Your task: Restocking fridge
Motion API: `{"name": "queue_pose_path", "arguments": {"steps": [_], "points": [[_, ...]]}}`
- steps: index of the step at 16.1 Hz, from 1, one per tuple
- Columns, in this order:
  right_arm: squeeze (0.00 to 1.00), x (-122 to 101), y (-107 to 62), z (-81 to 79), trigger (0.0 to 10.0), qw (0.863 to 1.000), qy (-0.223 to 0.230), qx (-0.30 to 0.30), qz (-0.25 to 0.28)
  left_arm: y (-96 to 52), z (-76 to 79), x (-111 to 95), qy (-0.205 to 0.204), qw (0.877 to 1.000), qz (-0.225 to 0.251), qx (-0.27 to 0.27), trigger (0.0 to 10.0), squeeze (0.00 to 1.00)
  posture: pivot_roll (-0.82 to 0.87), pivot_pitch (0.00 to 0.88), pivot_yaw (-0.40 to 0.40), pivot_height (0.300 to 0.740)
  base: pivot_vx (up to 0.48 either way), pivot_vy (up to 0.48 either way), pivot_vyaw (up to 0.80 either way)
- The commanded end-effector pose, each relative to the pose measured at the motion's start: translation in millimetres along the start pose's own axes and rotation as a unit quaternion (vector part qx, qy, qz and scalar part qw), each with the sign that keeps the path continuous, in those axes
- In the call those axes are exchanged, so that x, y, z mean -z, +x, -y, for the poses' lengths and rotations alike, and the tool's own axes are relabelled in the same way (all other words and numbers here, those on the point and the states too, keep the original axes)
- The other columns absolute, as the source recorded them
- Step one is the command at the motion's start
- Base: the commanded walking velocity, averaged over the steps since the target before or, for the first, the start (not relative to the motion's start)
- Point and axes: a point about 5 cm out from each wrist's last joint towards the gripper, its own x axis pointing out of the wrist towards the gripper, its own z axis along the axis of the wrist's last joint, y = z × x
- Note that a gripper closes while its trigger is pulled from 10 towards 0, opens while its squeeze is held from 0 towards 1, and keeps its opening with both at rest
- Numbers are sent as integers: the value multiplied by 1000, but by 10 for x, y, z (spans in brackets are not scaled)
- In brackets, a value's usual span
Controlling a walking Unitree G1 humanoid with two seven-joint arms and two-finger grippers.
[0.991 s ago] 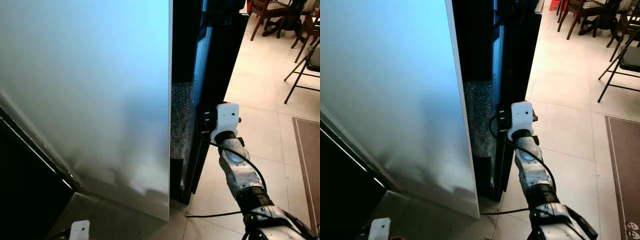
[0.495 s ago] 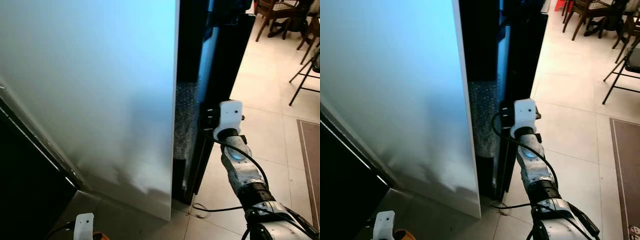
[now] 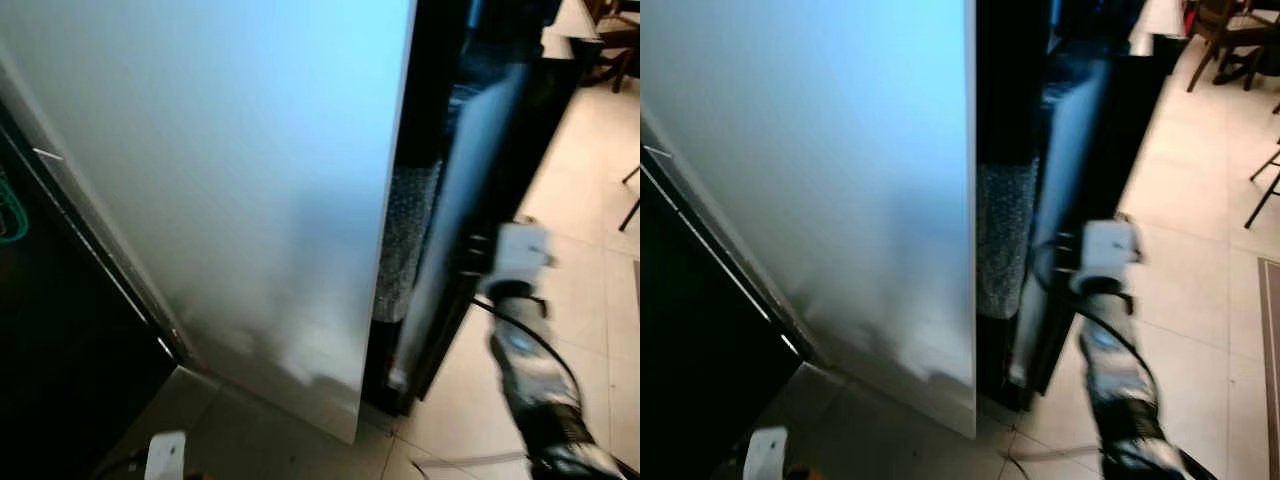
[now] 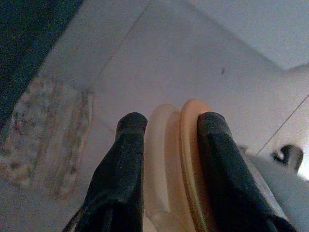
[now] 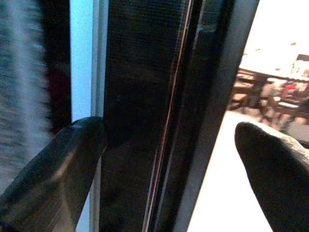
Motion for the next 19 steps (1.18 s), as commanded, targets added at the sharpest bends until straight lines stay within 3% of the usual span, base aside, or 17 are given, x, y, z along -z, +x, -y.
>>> {"name": "queue_pose_path", "arguments": {"steps": [1,5,7,8,10,12,16,18,19], "points": [[0,165,-92,391,10000,996,-5,77,-39,-19,-68,83,1,1000,-13,-2,10000,0,-13,0,27,740,0,0,0],[0,406,-379,937,10000,984,-45,149,-89,-36,-61,151,0,1000,-16,2,10000,0,-22,0,23,740,0,0,0],[0,519,-469,1054,10000,979,-47,161,-120,-47,-68,193,1,1000,-18,3,10000,0,-25,0,21,740,0,0,0],[0,742,-603,1100,10000,972,-40,153,-171,-57,-70,233,0,1000,-21,5,10000,0,-26,0,20,740,0,0,0],[0,1038,-803,1074,10000,960,-34,130,-246,-62,-62,254,-2,1000,-23,7,10000,0,-25,0,22,740,0,0,0],[0,1330,-1065,981,10000,937,-19,89,-337,-62,-35,261,-3,1000,-23,9,10000,0,-26,0,21,740,0,0,0],[0,1814,-1832,538,10000,854,-53,-42,-516,-54,128,285,4,999,-32,16,10000,0,-10,0,24,740,0,0,0],[0,1850,-1932,301,10000,835,-94,-149,-521,-58,110,303,0,999,-38,12,10000,0,-5,0,35,740,0,0,0],[0,1854,-1941,253,10000,828,-110,-176,-521,-61,57,310,3,999,-41,10,10000,0,-17,2,37,740,0,0,0]]}}
